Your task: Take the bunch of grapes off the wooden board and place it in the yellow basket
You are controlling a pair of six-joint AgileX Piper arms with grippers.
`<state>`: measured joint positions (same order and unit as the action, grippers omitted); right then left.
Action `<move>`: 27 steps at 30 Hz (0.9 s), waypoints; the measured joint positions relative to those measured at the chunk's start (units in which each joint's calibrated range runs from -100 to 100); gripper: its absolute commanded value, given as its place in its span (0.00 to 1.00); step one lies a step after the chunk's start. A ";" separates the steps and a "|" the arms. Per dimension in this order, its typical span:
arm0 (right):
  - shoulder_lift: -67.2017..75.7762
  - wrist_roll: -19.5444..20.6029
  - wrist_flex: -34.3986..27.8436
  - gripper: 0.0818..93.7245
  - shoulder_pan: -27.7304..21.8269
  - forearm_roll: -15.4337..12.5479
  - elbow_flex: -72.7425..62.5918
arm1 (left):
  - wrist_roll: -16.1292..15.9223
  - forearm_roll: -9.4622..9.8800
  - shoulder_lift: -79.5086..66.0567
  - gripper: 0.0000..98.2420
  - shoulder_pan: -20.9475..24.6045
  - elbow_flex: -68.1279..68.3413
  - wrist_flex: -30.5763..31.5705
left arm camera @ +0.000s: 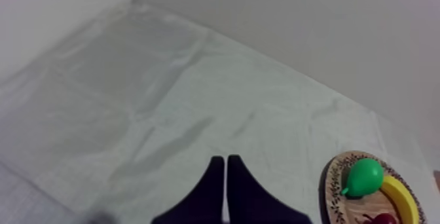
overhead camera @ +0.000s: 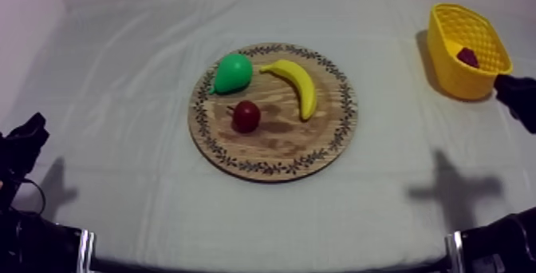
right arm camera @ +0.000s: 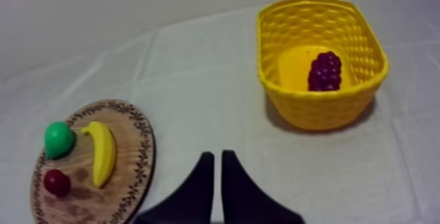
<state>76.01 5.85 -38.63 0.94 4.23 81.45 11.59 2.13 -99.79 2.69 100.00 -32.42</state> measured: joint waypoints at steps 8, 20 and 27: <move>10.13 -2.27 0.99 0.01 -2.53 -1.25 13.46 | 0.00 0.00 0.00 0.00 0.00 0.00 0.00; 18.36 -5.57 -2.45 0.01 -6.64 -6.08 17.02 | 0.00 0.00 0.00 0.00 0.00 0.00 0.00; 19.65 -4.64 -0.08 0.01 -5.75 -5.30 18.14 | 0.00 0.00 0.00 0.00 0.00 0.00 0.00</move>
<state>95.66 1.21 -38.71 -4.81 -1.07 99.58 11.59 2.13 -99.79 2.69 100.00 -32.42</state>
